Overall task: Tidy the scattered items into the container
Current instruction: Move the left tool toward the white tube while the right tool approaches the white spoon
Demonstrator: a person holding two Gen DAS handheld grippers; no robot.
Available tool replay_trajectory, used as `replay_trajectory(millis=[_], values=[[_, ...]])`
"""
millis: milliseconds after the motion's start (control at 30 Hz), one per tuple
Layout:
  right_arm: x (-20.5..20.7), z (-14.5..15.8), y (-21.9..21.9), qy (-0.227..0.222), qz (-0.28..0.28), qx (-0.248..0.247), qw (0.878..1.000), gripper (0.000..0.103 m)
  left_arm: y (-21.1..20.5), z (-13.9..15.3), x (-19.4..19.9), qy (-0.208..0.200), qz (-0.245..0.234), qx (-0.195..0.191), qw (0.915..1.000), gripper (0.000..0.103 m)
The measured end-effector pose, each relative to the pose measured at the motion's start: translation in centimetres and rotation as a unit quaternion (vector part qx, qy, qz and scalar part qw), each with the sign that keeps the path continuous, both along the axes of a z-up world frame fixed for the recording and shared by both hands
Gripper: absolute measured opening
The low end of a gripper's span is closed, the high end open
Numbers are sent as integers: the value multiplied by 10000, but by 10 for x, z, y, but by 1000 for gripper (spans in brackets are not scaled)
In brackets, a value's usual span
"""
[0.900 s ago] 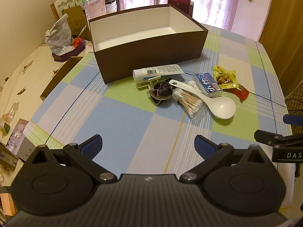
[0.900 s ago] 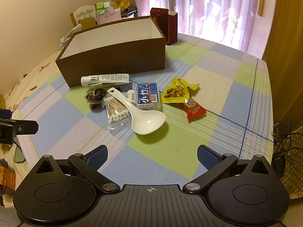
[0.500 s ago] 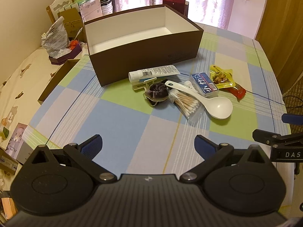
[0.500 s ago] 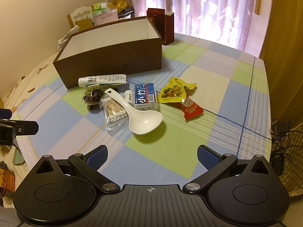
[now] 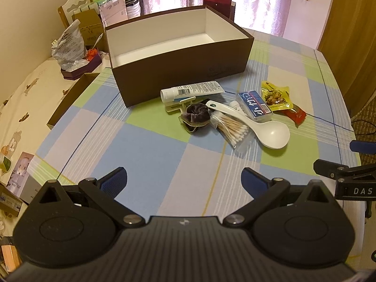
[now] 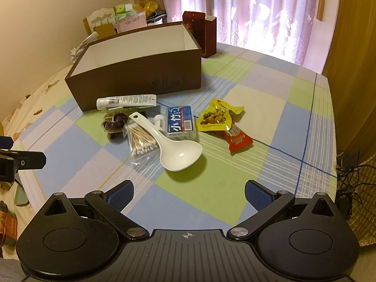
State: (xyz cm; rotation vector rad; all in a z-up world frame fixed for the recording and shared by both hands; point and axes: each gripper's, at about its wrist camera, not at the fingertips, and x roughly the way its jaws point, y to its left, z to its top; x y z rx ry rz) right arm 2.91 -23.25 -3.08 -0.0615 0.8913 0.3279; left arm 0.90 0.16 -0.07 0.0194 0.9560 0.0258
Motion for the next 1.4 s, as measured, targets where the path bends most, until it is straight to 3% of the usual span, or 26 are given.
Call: replay_trajectory(millis=[533,733,900,1400], values=[[7,-6,6,47,-1,-65,10000,103,9,-2,5,36,37,-37,10000,102],[9,-13,2,182,-113,80,9997,103,11,-3,6,16,44,-39,10000,102],[11,-14,-7,87,-397,498,9979,103,16,-4,9,-29,57,-25,10000,102],[27,-21,-9,432,-375,679,9960,103,20,-9,20,29,43,23,10000,102]])
